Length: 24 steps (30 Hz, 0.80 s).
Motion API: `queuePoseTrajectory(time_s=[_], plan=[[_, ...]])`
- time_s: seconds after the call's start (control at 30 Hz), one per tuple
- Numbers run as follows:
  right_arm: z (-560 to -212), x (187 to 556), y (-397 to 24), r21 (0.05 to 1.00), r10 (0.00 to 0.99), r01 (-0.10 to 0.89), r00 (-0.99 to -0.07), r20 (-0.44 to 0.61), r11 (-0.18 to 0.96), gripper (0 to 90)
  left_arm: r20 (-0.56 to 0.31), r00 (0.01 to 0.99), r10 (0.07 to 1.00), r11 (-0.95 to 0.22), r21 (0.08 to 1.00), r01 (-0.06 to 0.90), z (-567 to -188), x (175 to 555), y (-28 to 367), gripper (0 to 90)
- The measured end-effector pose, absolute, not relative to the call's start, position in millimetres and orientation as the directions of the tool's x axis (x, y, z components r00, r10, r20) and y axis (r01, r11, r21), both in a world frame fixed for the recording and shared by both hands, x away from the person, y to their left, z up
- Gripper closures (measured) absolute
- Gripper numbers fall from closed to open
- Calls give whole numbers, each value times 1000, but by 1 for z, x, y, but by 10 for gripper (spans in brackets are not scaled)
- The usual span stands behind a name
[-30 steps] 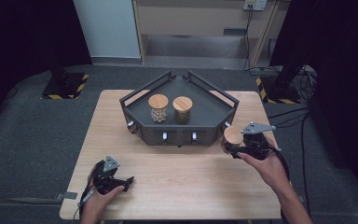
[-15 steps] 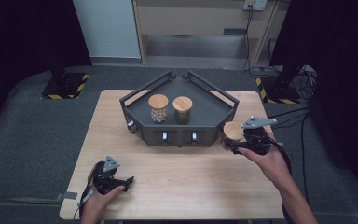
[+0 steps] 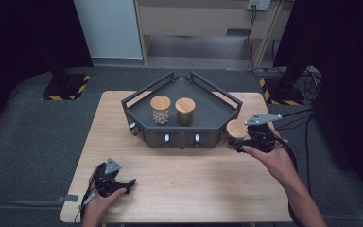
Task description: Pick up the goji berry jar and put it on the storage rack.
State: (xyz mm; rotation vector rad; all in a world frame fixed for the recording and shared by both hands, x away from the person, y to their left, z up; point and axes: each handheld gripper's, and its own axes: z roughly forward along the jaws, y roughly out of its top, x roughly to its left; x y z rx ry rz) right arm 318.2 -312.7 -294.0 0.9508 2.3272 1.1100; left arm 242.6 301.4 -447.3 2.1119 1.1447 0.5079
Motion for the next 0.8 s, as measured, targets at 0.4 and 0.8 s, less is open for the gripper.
queuePoseTrajectory(time_s=[0.4,0.8], plan=[[-276,324,-309,791,710,403,-702,-56,461,261,20,539,842,-388,716,580,-447,243,301,0],[-264,330,-305,792,703,398,-709,-54,462,261,20,539,842,-388,716,580,-447,243,301,0]])
